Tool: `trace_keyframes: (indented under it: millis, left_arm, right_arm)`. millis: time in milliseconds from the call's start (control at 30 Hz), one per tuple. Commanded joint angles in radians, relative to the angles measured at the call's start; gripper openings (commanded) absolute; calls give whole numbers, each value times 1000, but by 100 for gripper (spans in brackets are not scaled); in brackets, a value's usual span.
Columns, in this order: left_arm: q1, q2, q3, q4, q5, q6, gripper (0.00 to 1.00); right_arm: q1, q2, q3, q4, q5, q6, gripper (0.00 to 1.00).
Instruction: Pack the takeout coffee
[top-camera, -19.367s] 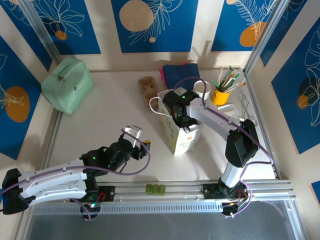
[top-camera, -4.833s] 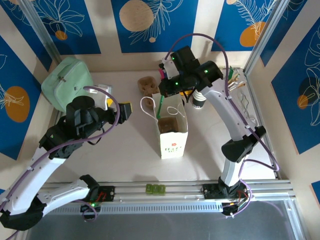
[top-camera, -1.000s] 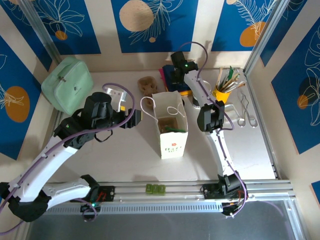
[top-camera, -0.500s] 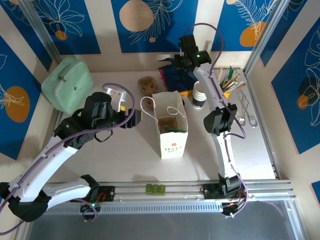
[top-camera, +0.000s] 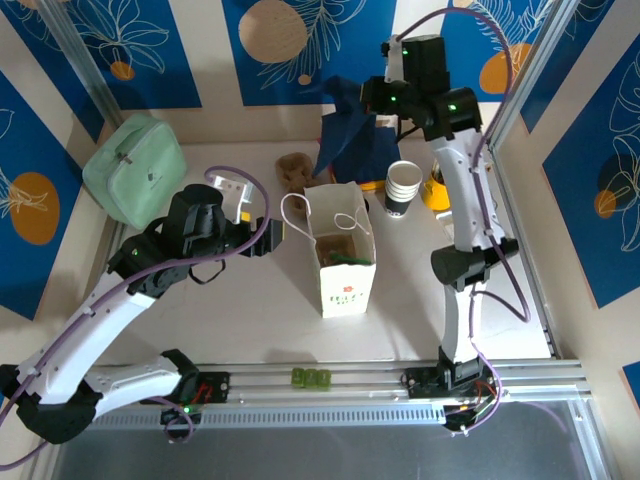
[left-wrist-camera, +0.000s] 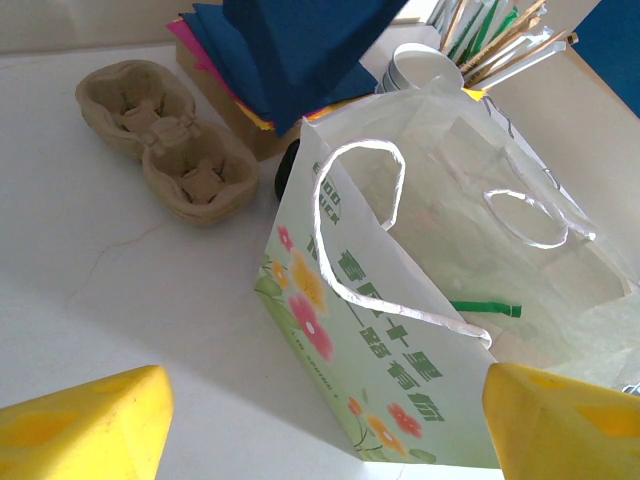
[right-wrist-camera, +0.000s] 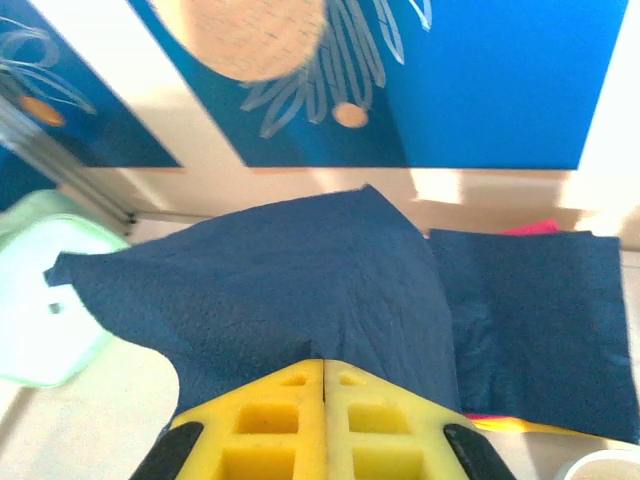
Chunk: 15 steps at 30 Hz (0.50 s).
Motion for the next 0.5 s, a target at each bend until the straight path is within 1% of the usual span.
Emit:
trace_keyframes:
  millis: [0,133,300,467]
  left_arm:
    - [9,3,-2,11,-1,-12,81]
    - [8,-7,-11,11,-9,-14,81]
    - [9,-27,-29,17,-34,-28,81]
    - [9,-40,-41,24,-46,-38,81]
  right_arm:
    - [1,-76,21,-37,-140,52,0]
    - [13,-166,7,-50,-228,86,0]
    - [25,-280,-68,-40,-364,148,0]
    - [37,-349,-84,-47,-472,227,0]
